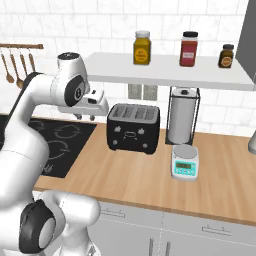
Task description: Pick up the knife from the drawer and place it on the cutting board. Then place the meat from the plate to the cutting board.
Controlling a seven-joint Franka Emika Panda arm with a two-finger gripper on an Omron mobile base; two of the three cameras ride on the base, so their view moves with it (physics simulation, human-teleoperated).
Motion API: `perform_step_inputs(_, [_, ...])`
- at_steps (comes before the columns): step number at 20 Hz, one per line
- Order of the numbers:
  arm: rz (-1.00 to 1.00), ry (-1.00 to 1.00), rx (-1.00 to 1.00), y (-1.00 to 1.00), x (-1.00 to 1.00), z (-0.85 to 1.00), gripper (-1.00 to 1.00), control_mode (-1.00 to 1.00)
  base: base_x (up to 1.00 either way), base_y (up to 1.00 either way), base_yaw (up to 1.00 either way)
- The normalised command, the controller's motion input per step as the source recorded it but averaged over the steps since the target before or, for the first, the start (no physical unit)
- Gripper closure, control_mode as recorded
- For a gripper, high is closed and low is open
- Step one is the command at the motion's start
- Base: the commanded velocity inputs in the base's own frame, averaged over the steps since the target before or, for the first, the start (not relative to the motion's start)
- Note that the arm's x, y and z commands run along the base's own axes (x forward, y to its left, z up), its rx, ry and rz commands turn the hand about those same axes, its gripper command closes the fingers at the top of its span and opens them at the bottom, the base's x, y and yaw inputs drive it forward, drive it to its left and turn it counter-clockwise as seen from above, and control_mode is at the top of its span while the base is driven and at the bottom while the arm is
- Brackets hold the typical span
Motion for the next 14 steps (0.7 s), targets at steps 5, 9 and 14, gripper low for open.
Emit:
perform_step_inputs(5, [0.00,-0.01,0.04,0.19,-0.57,-0.22,-1.00,-1.00,0.00,0.00,0.00])
perform_step_inputs(9, [0.00,0.01,0.01,1.00,0.00,-0.95,-1.00,-1.00,0.00,0.00,0.00])
perform_step_inputs(14, [-0.01,0.00,0.03,1.00,0.17,-1.00,-1.00,-1.00,0.00,0.00,0.00])
